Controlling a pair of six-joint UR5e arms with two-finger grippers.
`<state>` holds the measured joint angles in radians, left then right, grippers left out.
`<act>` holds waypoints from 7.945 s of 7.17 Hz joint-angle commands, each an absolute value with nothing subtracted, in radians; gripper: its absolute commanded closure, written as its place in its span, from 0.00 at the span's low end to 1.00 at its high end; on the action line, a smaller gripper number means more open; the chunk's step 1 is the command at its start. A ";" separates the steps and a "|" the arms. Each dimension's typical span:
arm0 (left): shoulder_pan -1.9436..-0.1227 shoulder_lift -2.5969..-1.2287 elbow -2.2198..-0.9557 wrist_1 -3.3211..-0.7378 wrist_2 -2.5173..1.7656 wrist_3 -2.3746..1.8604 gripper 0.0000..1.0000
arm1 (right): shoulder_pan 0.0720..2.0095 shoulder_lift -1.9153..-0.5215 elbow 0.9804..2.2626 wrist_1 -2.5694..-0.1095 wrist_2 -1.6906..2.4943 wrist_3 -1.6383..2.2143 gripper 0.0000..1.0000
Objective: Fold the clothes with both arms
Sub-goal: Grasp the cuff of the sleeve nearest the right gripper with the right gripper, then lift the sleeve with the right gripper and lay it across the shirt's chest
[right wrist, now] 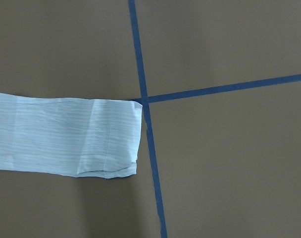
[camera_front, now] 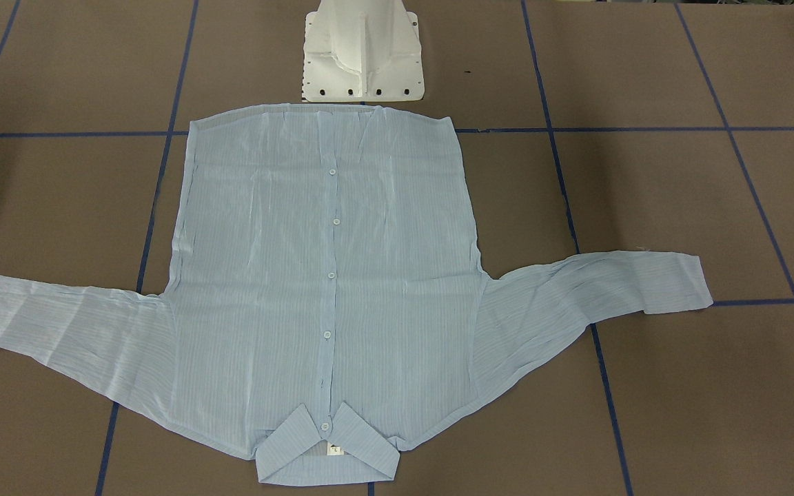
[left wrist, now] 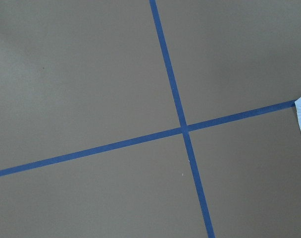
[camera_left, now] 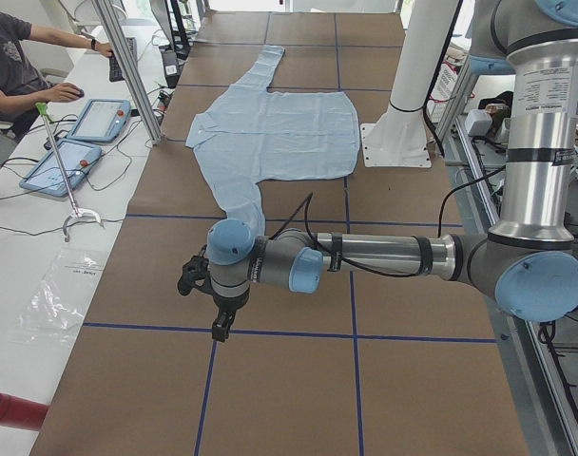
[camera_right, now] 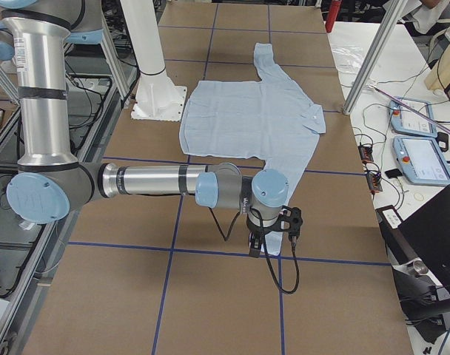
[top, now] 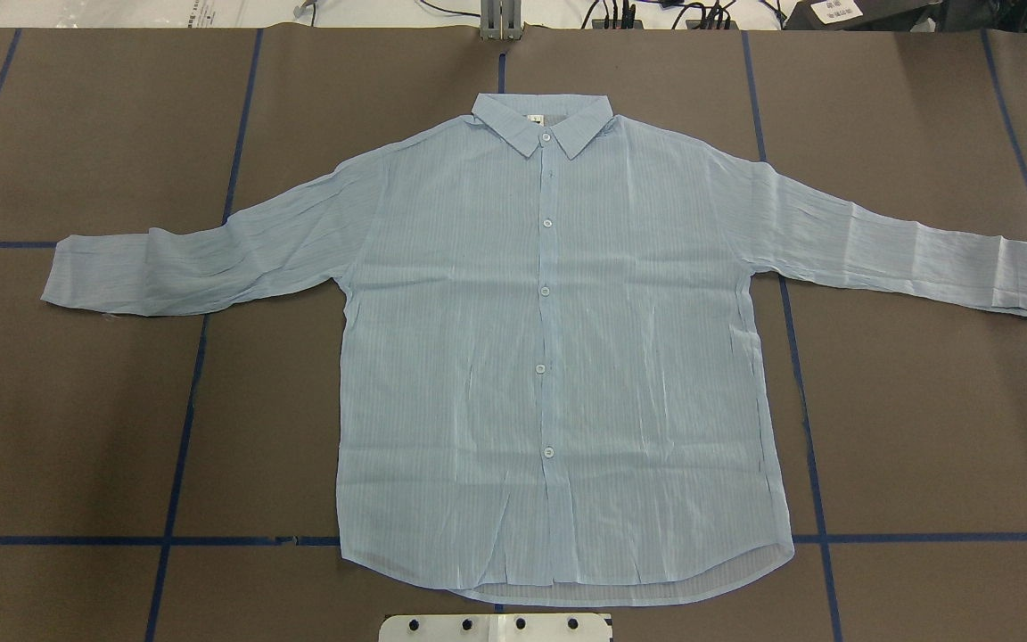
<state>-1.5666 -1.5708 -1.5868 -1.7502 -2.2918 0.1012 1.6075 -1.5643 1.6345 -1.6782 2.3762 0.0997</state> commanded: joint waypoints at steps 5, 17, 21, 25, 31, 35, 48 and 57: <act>-1.568 -1.585 -1.594 -1.750 -2.293 0.100 0.00 | 1.608 -1.551 1.641 -1.677 2.381 0.101 0.00; -1.482 -1.624 -1.529 -1.927 -2.299 0.095 0.00 | 1.307 -1.473 1.256 -0.973 2.293 0.433 0.00; -1.482 -1.624 -1.531 -1.927 -2.301 0.095 0.00 | 1.260 -1.466 1.195 -0.973 2.290 0.425 0.00; -1.482 -1.626 -1.532 -1.927 -2.301 0.095 0.00 | 1.258 -1.477 1.189 -0.979 2.292 0.426 0.20; -1.480 -1.628 -1.531 -1.927 -2.299 0.095 0.00 | 1.239 -1.473 1.178 -0.983 2.293 0.428 0.58; -1.480 -1.637 -1.522 -1.925 -2.298 0.095 0.00 | 1.243 -1.463 1.210 -1.002 2.296 0.428 0.83; -1.479 -1.654 -1.493 -1.933 -2.299 0.095 0.00 | 0.913 -0.835 1.519 -1.195 2.182 1.001 1.00; -1.479 -1.669 -1.491 -1.931 -2.298 0.092 0.00 | 0.640 -0.433 0.934 -1.008 1.818 1.009 0.00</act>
<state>-1.4788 -1.6635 -1.4930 -1.9314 -2.2979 0.0932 0.6681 -0.4494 0.9562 -1.0493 1.8848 1.0063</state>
